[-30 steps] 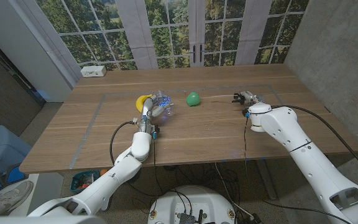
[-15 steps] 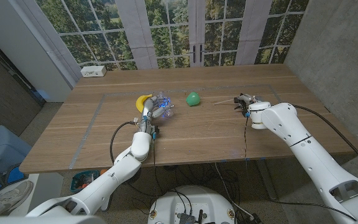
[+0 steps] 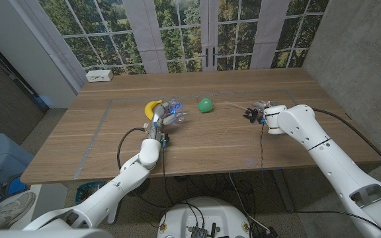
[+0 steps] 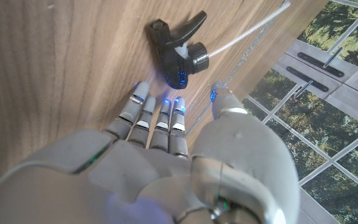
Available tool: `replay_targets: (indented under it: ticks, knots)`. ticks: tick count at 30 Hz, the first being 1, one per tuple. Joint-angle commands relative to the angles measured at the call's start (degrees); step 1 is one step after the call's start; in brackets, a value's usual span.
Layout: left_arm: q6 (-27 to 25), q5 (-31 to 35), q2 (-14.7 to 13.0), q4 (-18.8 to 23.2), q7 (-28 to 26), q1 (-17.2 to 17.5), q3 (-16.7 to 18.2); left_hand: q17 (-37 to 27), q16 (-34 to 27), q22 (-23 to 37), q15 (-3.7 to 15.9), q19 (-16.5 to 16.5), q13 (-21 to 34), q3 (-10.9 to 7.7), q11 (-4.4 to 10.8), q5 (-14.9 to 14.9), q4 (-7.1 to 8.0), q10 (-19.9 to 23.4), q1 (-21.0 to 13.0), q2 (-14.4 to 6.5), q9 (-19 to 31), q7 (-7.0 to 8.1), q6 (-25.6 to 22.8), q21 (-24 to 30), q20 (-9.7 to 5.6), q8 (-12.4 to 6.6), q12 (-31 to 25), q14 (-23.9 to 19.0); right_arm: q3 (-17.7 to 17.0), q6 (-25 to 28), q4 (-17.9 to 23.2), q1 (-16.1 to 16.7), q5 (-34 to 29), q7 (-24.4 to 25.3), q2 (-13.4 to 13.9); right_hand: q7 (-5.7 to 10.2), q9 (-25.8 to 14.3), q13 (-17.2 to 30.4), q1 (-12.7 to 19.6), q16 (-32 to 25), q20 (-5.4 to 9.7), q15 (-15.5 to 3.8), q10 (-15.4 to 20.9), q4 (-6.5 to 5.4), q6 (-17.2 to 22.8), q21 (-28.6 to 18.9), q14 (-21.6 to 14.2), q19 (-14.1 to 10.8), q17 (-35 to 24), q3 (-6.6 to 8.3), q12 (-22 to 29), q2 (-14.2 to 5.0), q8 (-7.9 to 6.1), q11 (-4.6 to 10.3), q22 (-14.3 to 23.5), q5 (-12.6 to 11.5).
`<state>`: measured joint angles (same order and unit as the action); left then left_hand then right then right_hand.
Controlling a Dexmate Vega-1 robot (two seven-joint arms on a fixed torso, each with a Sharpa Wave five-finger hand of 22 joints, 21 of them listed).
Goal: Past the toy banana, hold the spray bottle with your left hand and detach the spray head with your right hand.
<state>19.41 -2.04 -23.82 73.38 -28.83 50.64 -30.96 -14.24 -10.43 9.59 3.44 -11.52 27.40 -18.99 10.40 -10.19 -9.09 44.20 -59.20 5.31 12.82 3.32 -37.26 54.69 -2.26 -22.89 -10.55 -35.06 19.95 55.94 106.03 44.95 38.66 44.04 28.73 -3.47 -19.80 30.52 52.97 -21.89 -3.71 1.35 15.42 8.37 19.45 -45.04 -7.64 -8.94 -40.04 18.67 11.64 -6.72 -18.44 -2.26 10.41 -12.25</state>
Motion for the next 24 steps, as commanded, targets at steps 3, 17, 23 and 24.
replay_targets:
  ticks: [3,17,23,24]
  knots:
    - [-9.34,-1.99,-3.11,5.52,4.48,-0.14,-0.86,2.88,-0.5,0.01,6.97,3.77,-5.8,3.12,-1.17,-0.12,0.86,-7.88,4.41,-1.37,-1.67,0.74,6.53,-5.86,1.13,7.08,0.29,6.67,1.11,0.46,0.1,-0.81,0.01,-1.08,1.19,-0.67,0.81,-0.28,-1.8,0.74,-0.81,0.99,-3.24,-0.09,-3.73,0.69,1.3,1.17,0.23,-1.11,-0.46,0.44,2.47,-0.99,0.05,-0.05]
    - [-9.85,-2.79,-6.21,6.82,10.09,-1.44,-2.28,3.9,0.38,0.25,-0.05,14.04,-14.64,6.8,-7.47,-0.27,1.27,-35.03,12.27,-0.92,-2.04,1.95,32.18,-20.86,5.65,12.85,0.37,27.64,1.41,-3.75,1.14,0.51,-1.27,-2.02,2.17,-2.01,2.34,-0.97,-5.51,2.11,-3.3,2.72,-7.13,-1.1,-9.15,2.2,3.28,3.45,0.84,-3.41,-0.44,1.83,5.91,-2.77,0.01,0.9]
    - [-6.63,-4.55,-6.73,5.99,12.91,-1.77,-2.03,3.81,0.44,0.41,-3.48,19.13,-15.85,8.75,-10.39,-1.07,2.82,-48.59,17.46,-0.94,-2.22,3.32,43.48,-27.0,6.95,12.95,0.53,37.62,1.29,-7.11,1.68,1.76,-1.51,-3.9,3.36,-3.14,3.3,-1.35,-9.76,3.26,-5.97,4.26,-10.31,-2.38,-11.98,3.93,4.95,5.99,1.27,-5.53,-0.56,3.05,7.17,-4.31,-0.03,1.85]
    - [-6.08,-4.62,-6.85,5.96,13.16,-1.79,-1.98,3.79,0.35,0.44,-3.64,20.12,-15.95,9.02,-10.49,-1.02,3.13,-50.48,18.37,-1.07,-2.25,3.52,44.61,-27.86,7.26,12.91,0.62,38.58,1.35,-7.85,1.78,2.0,-1.63,-4.33,3.66,-3.26,3.49,-1.41,-10.8,3.45,-6.56,4.65,-11.13,-2.68,-12.56,4.33,5.25,6.46,1.3,-6.04,-0.63,3.37,7.31,-4.71,-0.04,2.07]
